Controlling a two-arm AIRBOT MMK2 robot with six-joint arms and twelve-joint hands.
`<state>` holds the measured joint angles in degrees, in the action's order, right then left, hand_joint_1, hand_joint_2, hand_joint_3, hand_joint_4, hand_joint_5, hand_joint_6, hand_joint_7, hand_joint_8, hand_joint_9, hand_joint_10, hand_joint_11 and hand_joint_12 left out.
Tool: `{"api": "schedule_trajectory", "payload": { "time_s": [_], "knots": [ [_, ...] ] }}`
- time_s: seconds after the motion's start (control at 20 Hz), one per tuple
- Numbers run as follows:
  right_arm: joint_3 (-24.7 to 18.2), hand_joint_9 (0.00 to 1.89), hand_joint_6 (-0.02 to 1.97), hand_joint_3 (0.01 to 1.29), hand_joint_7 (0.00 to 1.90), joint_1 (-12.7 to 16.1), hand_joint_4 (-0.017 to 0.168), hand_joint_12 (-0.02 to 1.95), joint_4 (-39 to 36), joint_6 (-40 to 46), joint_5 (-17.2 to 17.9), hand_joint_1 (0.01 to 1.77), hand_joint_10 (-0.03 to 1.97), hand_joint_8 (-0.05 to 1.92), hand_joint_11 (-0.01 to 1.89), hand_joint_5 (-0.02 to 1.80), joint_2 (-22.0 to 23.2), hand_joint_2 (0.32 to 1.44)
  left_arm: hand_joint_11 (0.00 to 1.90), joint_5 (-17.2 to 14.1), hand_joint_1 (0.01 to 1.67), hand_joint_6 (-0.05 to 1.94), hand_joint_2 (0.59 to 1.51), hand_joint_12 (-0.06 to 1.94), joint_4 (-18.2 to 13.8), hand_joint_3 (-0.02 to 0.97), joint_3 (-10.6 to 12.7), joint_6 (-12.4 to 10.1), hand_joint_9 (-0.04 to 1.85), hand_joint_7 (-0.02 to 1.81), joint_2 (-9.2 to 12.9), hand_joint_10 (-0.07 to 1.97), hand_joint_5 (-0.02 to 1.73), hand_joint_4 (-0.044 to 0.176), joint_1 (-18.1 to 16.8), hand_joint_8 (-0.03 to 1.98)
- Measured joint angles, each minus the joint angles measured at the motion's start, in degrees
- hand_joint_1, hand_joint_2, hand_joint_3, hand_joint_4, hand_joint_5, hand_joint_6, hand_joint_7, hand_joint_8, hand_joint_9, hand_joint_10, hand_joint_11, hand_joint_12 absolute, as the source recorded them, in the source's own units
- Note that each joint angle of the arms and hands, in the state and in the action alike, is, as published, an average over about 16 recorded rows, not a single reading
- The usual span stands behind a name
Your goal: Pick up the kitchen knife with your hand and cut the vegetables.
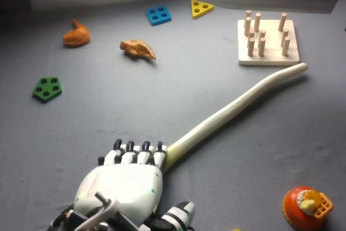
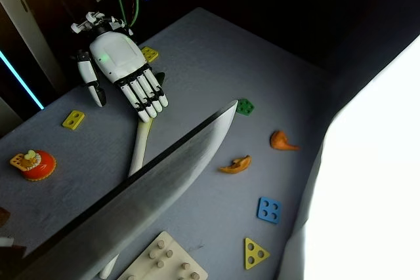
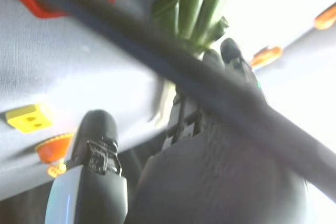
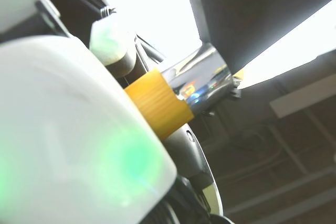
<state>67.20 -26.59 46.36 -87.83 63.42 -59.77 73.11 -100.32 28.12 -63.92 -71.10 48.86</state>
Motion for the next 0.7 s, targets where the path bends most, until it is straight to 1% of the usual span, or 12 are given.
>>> {"api": "schedule_trajectory", "payload": {
  "time_s": [0.05, 0.2, 0.35, 0.5, 0.7],
  "knots": [
    [1.6, 1.6, 1.9, 1.07, 1.54, 0.0, 0.167, 1.85, -0.5, 1.5, -1.2, 1.56, 1.83, 1.88, 1.61, 1.33, -0.5, 0.6, 0.02, -0.4, 0.28, 0.0, 1.339, 0.18, -0.1, 0.014, 0.1, 0.1, 0.1, 0.11, 0.3, 0.01, 0.12, -0.005, -0.2, 0.0],
    [6.1, 1.6, 1.9, 1.08, 1.55, -0.2, 0.167, 1.85, -1.9, 5.7, -4.0, 1.57, 1.83, 1.88, 1.61, 1.34, -2.1, 0.59, 0.02, -1.7, 0.28, 0.01, 1.337, 0.17, -0.5, 0.014, 0.2, 0.5, 0.1, 0.11, 1.2, 0.01, 0.11, -0.003, -1.1, 0.0],
    [10.0, 1.6, 1.9, 1.09, 1.55, -0.8, 0.167, 1.85, -3.5, 9.0, -6.2, 1.57, 1.83, 1.88, 1.61, 1.33, -3.9, 0.59, 0.02, -3.5, 0.28, 0.01, 1.336, 0.15, -1.2, 0.014, 0.4, 1.0, 0.09, 0.1, 2.3, 0.01, 0.11, -0.002, -2.1, 0.01],
    [13.2, 1.6, 1.9, 1.09, 1.55, -1.3, 0.167, 1.85, -5.0, 11.4, -7.4, 1.57, 1.83, 1.88, 1.61, 1.32, -5.8, 0.58, 0.02, -5.7, 0.29, 0.02, 1.335, 0.16, -2.1, 0.014, 0.7, 1.6, 0.09, 0.1, 3.7, 0.01, 0.1, 0.0, -3.3, 0.01],
    [16.8, 1.6, 1.9, 1.09, 1.55, -2.3, 0.167, 1.85, -6.6, 13.1, -7.9, 1.57, 1.83, 1.88, 1.61, 1.32, -8.5, 0.58, 0.02, -9.3, 0.3, 0.02, 1.333, 0.15, -3.5, 0.013, 1.1, 2.5, 0.09, 0.09, 5.7, 0.01, 0.09, 0.001, -5.0, 0.01]
  ]
}}
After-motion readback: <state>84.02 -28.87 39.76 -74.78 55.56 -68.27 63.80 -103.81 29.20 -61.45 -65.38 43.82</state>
